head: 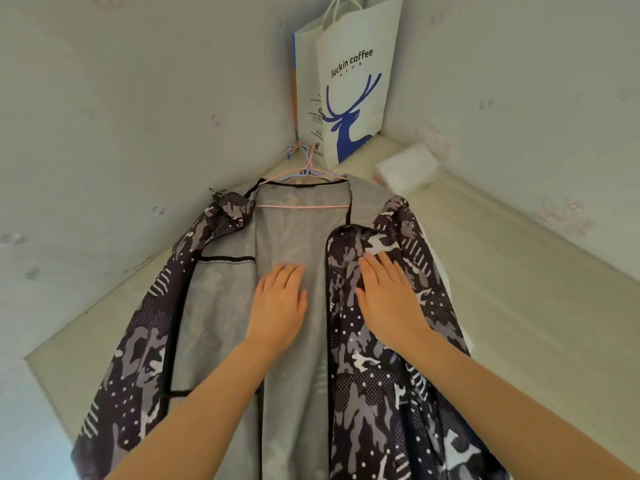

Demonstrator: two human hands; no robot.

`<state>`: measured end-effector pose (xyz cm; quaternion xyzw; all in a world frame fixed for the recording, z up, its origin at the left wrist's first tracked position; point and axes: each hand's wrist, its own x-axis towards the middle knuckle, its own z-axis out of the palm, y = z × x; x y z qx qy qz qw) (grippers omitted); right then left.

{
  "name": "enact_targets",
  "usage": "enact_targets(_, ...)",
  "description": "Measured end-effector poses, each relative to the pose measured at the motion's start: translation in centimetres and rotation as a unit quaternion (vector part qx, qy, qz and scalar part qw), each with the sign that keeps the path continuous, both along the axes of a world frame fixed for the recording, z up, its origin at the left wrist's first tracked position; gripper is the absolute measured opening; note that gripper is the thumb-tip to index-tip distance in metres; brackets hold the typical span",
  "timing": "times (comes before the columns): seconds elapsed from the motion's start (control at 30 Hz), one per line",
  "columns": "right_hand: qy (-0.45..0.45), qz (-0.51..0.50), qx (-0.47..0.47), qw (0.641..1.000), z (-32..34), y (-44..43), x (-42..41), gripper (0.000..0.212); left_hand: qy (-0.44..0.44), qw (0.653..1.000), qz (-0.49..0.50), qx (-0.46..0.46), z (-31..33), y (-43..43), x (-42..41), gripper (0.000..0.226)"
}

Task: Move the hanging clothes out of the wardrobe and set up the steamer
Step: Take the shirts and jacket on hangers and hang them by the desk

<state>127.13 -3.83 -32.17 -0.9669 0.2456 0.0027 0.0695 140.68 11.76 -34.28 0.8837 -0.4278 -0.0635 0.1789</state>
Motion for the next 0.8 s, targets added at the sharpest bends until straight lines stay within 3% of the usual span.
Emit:
enact_targets(0.47,0.022,-0.084,-0.023,0.996,-0.7,18.3,-14.2,0.047,0.027,0.995,-0.090,-0.037,0.2,15.0,-12.3,0.035)
enact_targets(0.67,0.041,-0.168,-0.004,0.985,0.6,25.8,-19.4,0.052,0.058,0.990,-0.119,-0.052,0.9,20.7,-16.3,0.036)
enact_targets(0.8,-0.001,-0.218,0.052,0.974,1.4,28.9,-22.3,0.047,0.055,0.984,-0.150,-0.075,2.2,22.5,-18.3,0.034)
